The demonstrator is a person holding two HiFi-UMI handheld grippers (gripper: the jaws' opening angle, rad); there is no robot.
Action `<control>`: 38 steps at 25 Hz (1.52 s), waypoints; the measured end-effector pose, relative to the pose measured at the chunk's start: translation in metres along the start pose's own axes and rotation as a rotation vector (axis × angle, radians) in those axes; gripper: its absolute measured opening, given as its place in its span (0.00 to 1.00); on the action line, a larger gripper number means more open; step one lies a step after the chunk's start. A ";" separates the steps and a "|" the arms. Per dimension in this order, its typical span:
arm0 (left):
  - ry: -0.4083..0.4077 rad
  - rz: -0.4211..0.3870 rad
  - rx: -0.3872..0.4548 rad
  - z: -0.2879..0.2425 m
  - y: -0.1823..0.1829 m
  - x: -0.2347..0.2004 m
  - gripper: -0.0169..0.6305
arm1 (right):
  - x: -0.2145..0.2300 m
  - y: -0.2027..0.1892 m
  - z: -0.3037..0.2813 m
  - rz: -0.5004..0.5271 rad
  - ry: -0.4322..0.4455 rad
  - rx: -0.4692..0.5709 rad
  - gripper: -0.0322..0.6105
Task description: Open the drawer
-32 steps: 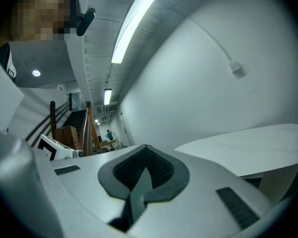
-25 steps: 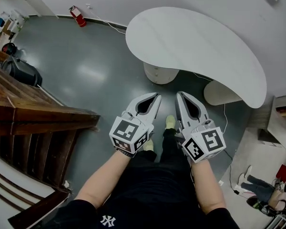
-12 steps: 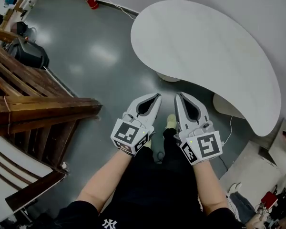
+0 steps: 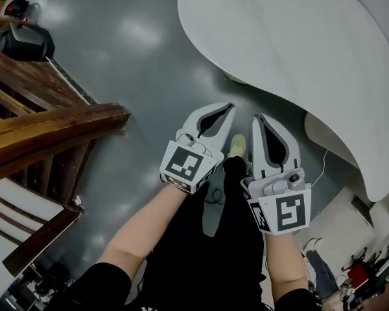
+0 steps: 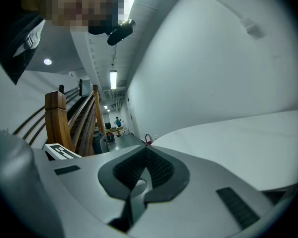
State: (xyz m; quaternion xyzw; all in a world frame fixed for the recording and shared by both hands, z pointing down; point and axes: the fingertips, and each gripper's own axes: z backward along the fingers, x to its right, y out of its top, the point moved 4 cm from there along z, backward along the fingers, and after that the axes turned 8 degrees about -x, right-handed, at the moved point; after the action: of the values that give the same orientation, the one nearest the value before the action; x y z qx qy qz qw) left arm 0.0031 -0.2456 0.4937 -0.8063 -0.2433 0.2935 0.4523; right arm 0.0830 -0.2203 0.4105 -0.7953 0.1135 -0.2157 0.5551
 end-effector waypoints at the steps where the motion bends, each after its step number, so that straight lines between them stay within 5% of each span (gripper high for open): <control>1: 0.002 -0.003 0.002 -0.007 -0.013 -0.007 0.04 | -0.001 -0.015 -0.007 -0.005 -0.004 -0.002 0.07; 11: 0.030 -0.043 0.034 -0.079 -0.091 -0.061 0.05 | 0.026 -0.123 -0.056 -0.044 -0.070 0.007 0.07; 16: 0.077 -0.036 0.045 -0.112 -0.110 -0.086 0.19 | 0.040 -0.152 -0.076 -0.045 -0.080 0.011 0.07; 30: 0.141 -0.108 0.018 -0.175 -0.127 -0.109 0.27 | 0.064 -0.176 -0.095 -0.037 -0.085 0.015 0.07; 38: 0.193 -0.123 0.023 -0.173 -0.132 -0.111 0.19 | 0.067 -0.181 -0.089 -0.038 -0.085 -0.005 0.07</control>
State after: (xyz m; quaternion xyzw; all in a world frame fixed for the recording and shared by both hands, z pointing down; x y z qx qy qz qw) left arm 0.0279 -0.3578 0.7090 -0.8092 -0.2443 0.1890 0.4998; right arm 0.0900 -0.2577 0.6194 -0.8071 0.0752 -0.1923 0.5531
